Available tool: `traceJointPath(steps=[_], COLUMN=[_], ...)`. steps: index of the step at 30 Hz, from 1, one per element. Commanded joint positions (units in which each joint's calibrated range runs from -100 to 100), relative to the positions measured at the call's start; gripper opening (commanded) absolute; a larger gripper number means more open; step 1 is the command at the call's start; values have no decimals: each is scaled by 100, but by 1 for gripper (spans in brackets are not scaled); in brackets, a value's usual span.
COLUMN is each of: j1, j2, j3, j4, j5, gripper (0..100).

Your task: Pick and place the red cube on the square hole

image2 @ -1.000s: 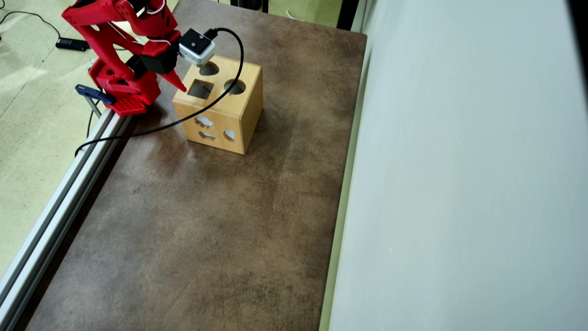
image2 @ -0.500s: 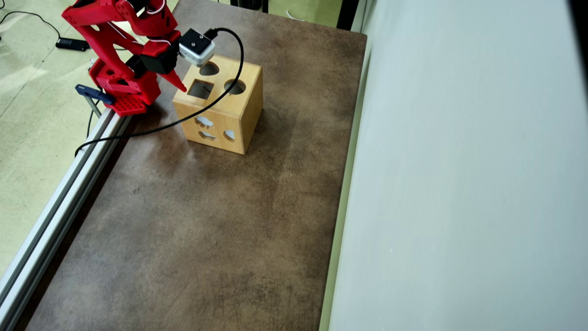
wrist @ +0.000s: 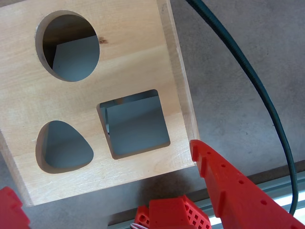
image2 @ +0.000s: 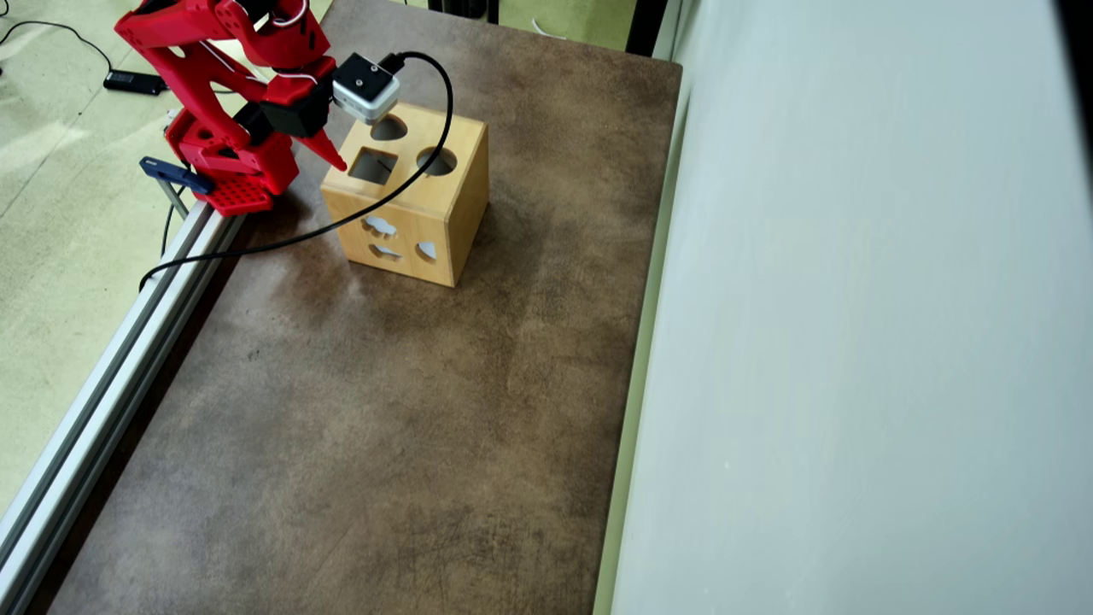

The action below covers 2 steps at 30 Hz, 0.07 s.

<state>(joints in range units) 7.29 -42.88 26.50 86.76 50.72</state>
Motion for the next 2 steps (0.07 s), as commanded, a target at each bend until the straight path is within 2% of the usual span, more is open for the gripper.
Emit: traceJointPath(steps=[1, 2], j1=[-16, -16], j2=[-90, -90], j3=[-29, -29], j4=[21, 21], j5=[-5, -5], gripper=[51, 51])
